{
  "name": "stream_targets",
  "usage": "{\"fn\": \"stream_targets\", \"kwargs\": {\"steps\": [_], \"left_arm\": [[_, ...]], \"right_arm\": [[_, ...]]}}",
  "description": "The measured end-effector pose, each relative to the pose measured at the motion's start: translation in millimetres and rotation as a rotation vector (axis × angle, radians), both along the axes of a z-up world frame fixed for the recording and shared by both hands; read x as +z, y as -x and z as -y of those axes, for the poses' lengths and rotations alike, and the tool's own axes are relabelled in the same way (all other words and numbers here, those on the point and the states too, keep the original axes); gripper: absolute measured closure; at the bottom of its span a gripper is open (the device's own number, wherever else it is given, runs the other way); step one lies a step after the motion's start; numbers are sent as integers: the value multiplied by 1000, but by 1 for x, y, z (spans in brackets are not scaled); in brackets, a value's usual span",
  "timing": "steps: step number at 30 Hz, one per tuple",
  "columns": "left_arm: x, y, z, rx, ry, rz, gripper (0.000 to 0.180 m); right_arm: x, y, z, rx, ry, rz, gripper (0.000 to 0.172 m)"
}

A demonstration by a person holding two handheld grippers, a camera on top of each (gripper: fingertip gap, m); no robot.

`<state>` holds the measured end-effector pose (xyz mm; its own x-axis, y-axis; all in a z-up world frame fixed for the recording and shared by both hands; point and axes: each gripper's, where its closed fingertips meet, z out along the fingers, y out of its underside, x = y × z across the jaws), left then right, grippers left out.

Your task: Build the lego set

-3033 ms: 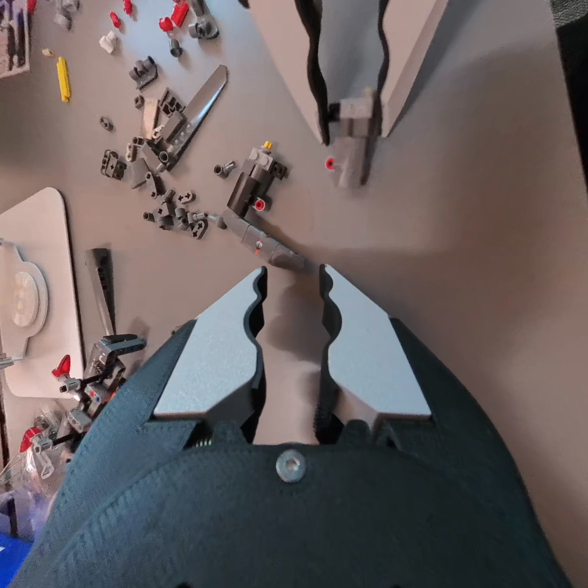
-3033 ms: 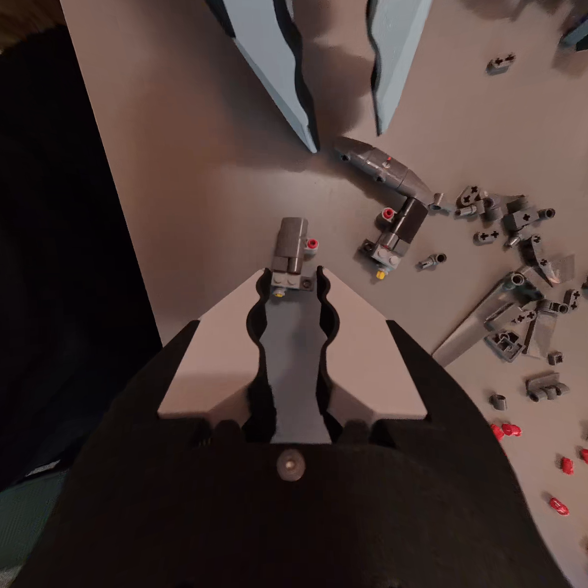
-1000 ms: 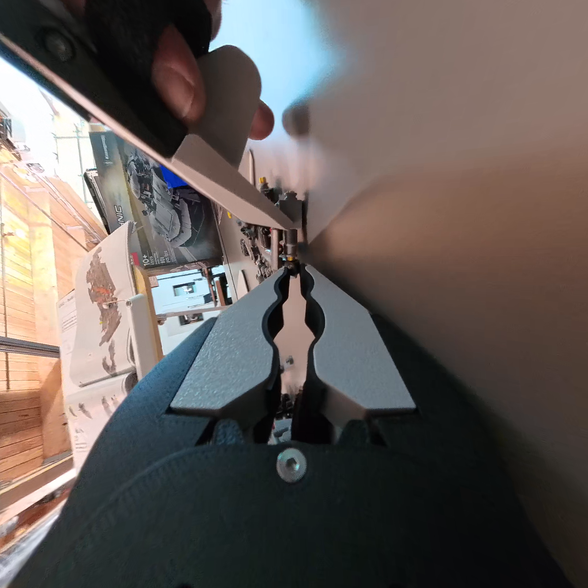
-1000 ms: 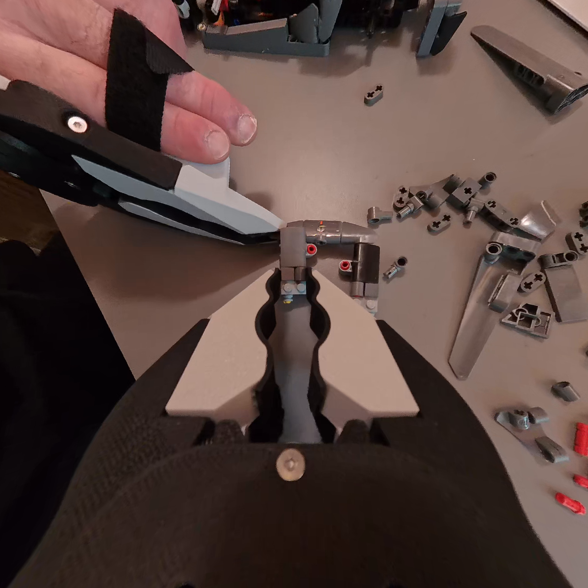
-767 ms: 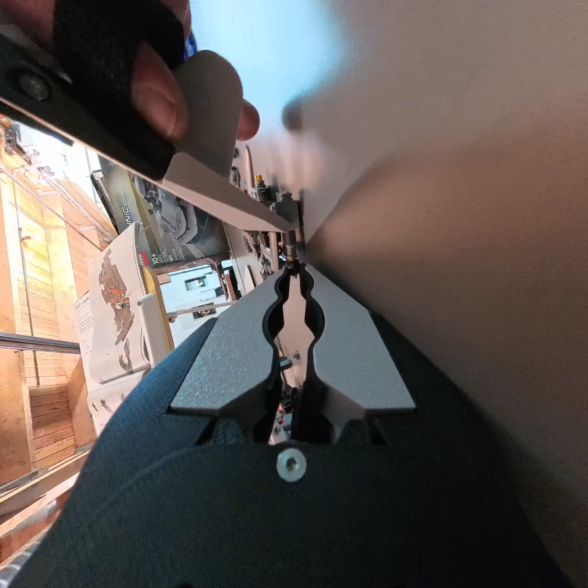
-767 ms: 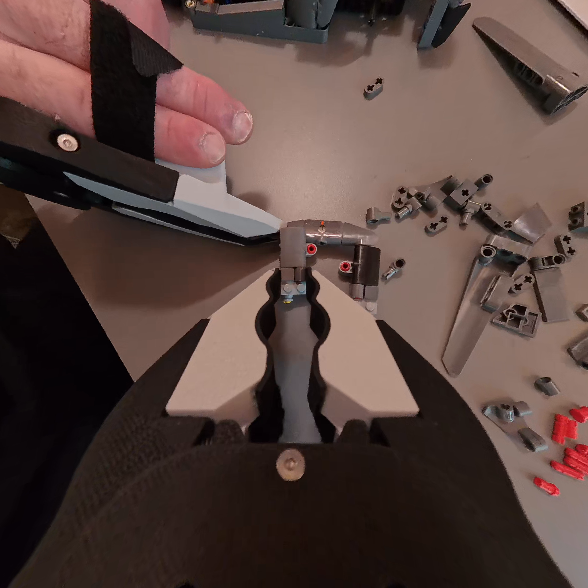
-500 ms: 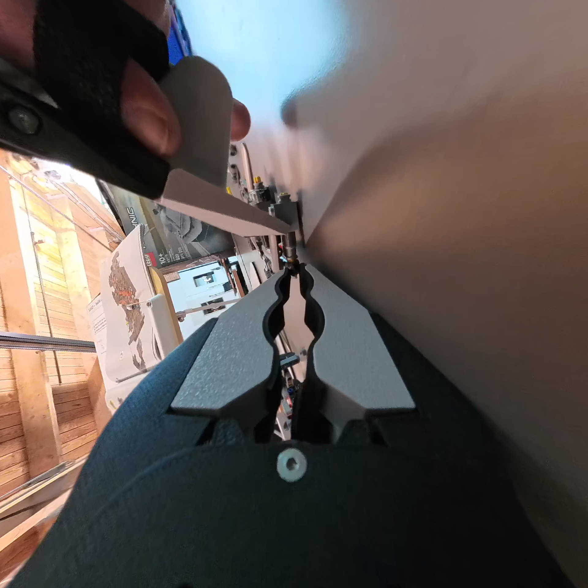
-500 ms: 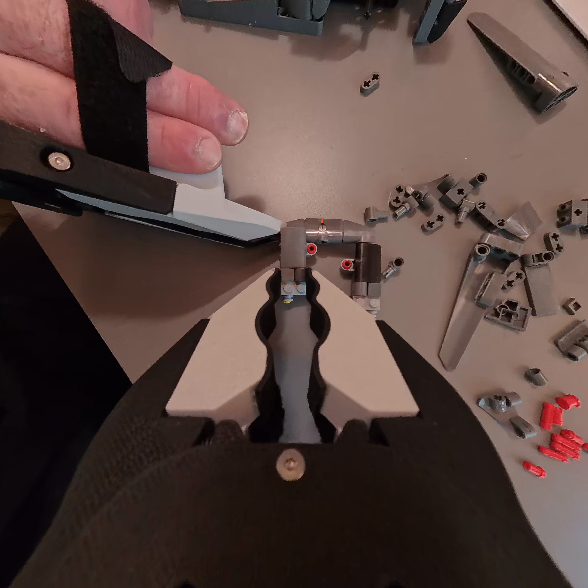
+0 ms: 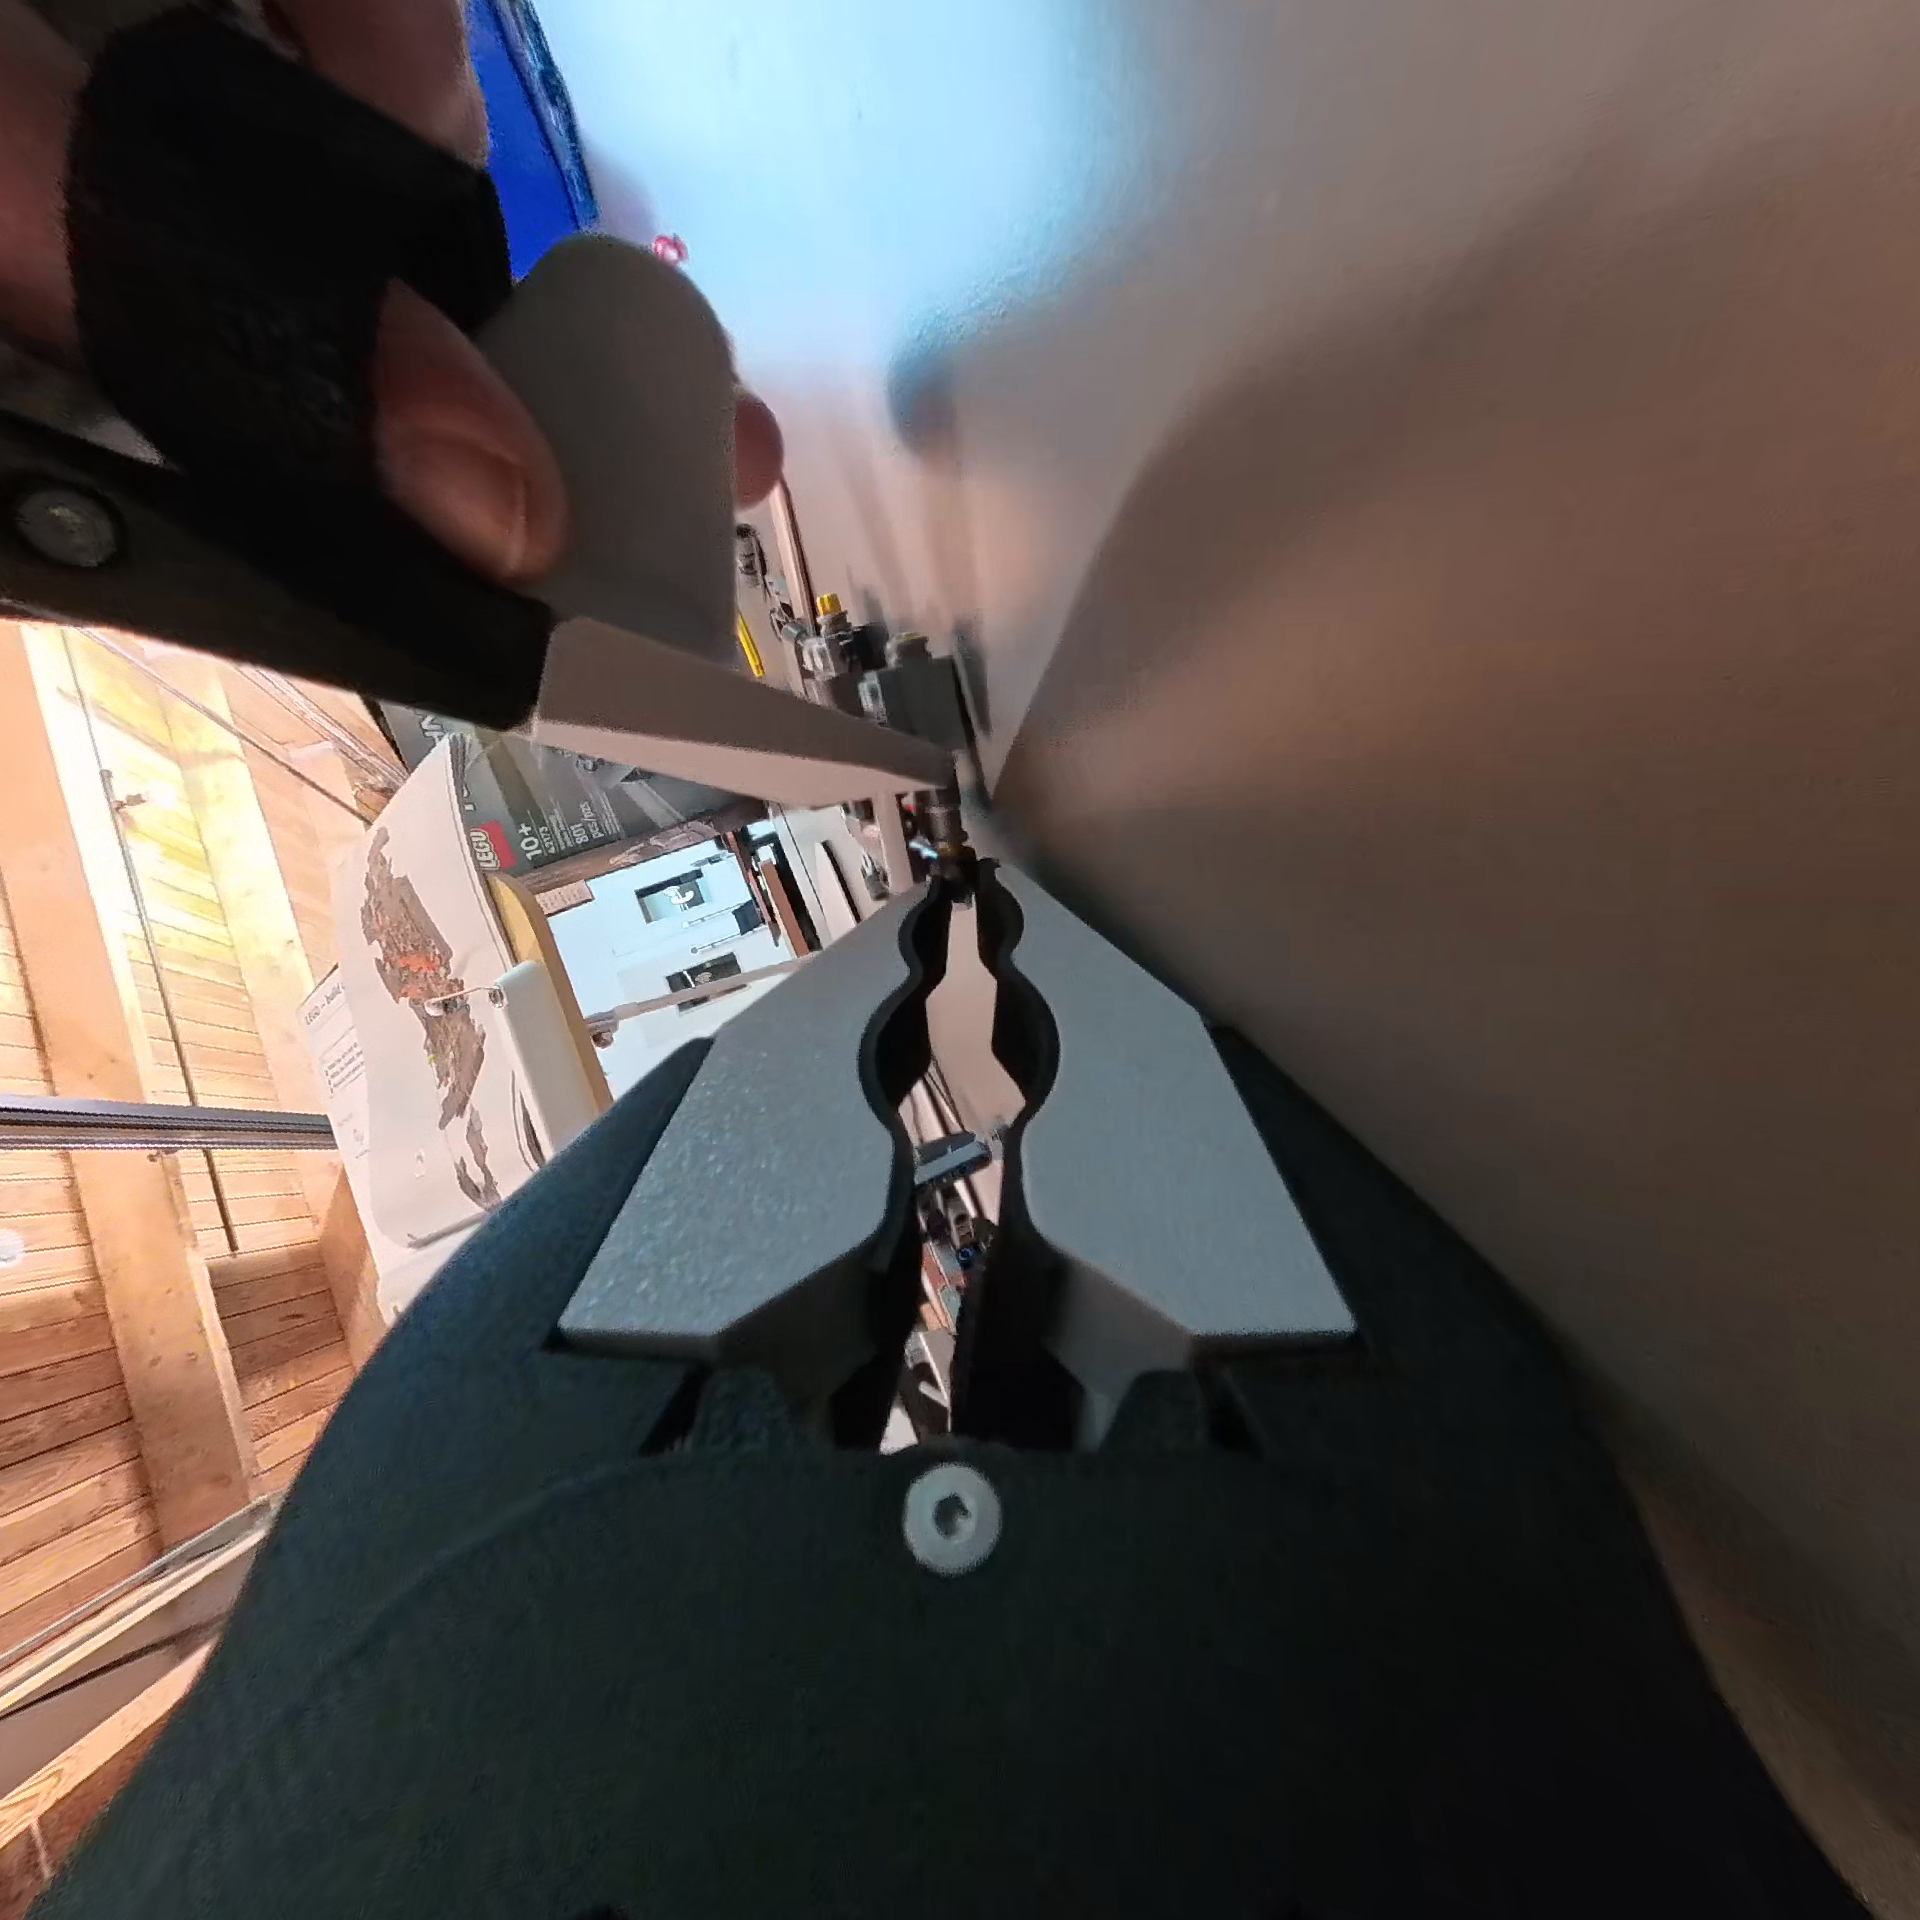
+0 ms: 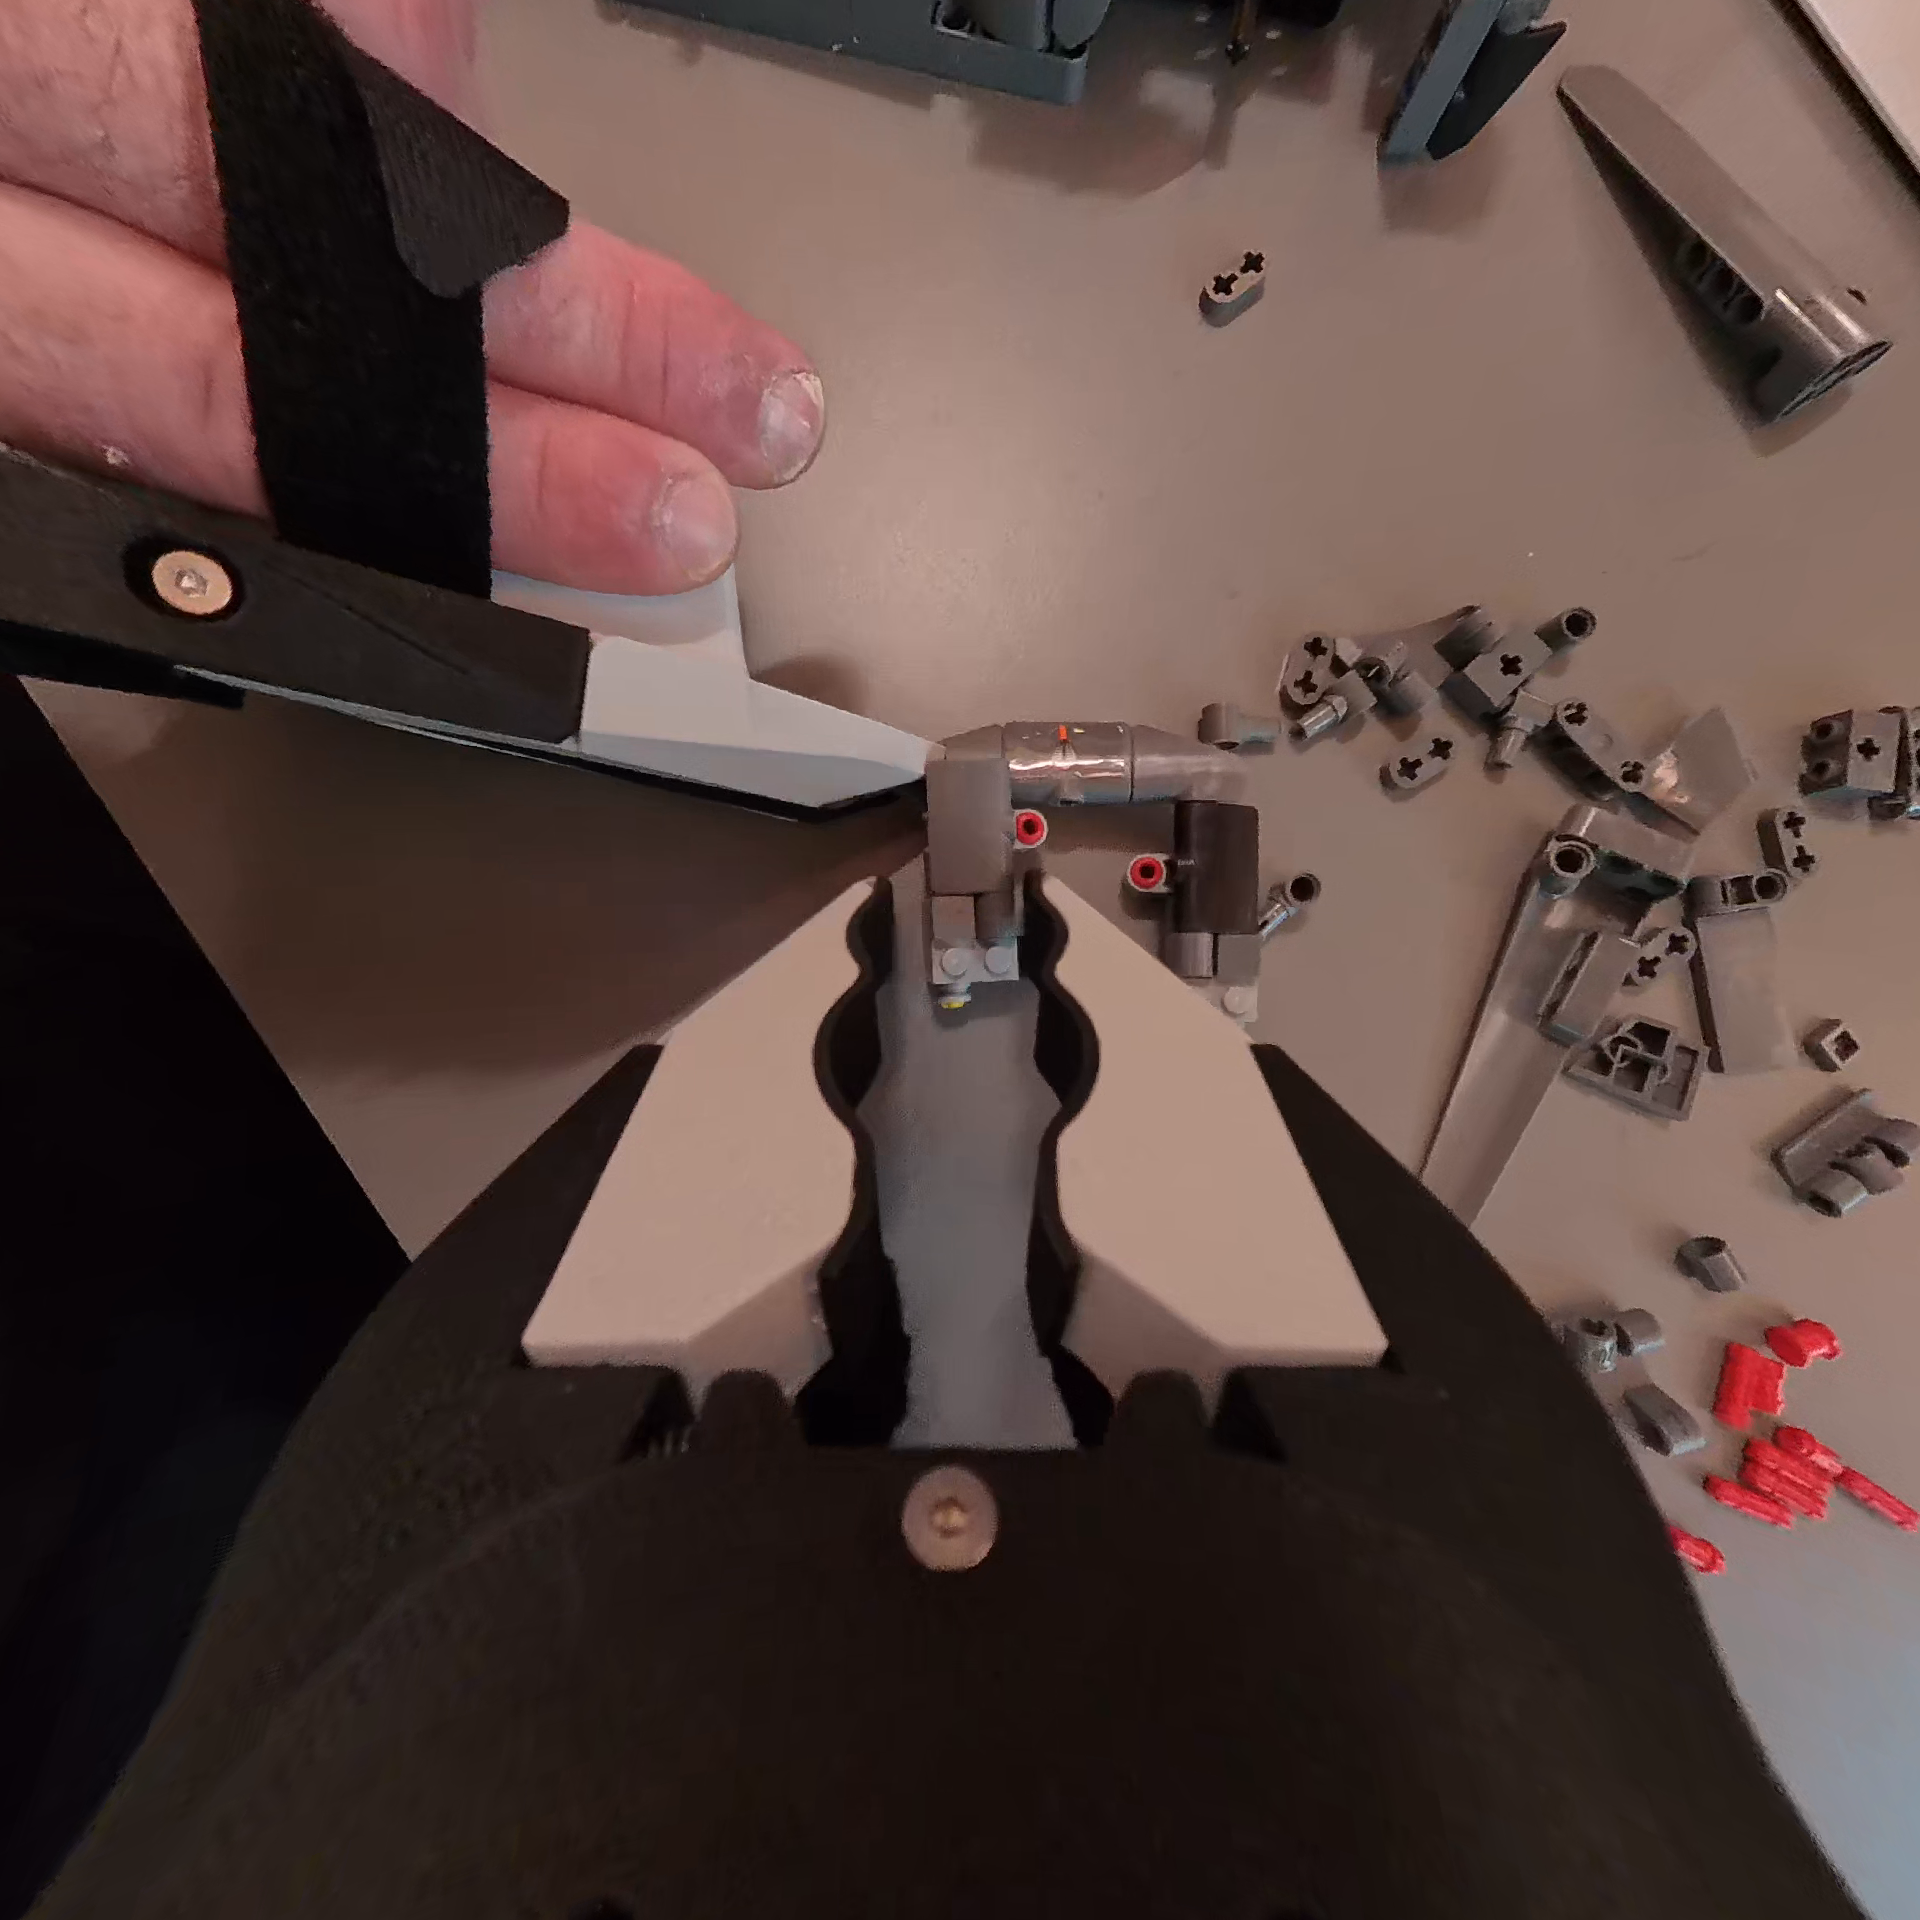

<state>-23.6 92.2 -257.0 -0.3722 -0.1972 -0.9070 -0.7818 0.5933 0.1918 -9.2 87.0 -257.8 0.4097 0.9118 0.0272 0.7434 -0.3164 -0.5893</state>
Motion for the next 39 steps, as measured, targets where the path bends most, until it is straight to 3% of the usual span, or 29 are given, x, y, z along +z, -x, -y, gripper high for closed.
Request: {"fn": "stream_targets", "kwargs": {"steps": [10,15,39], "left_arm": [[0,1,-2,6,-3,-3,178],[0,-1,-2,-3,-13,-7,178],[0,-6,-3,-14,-25,-21,180]], "right_arm": [[8,-7,3,40,-63,-15,147],[2,-5,-6,20,-77,-16,158],[1,-6,-5,14,1,-13,159]]}}
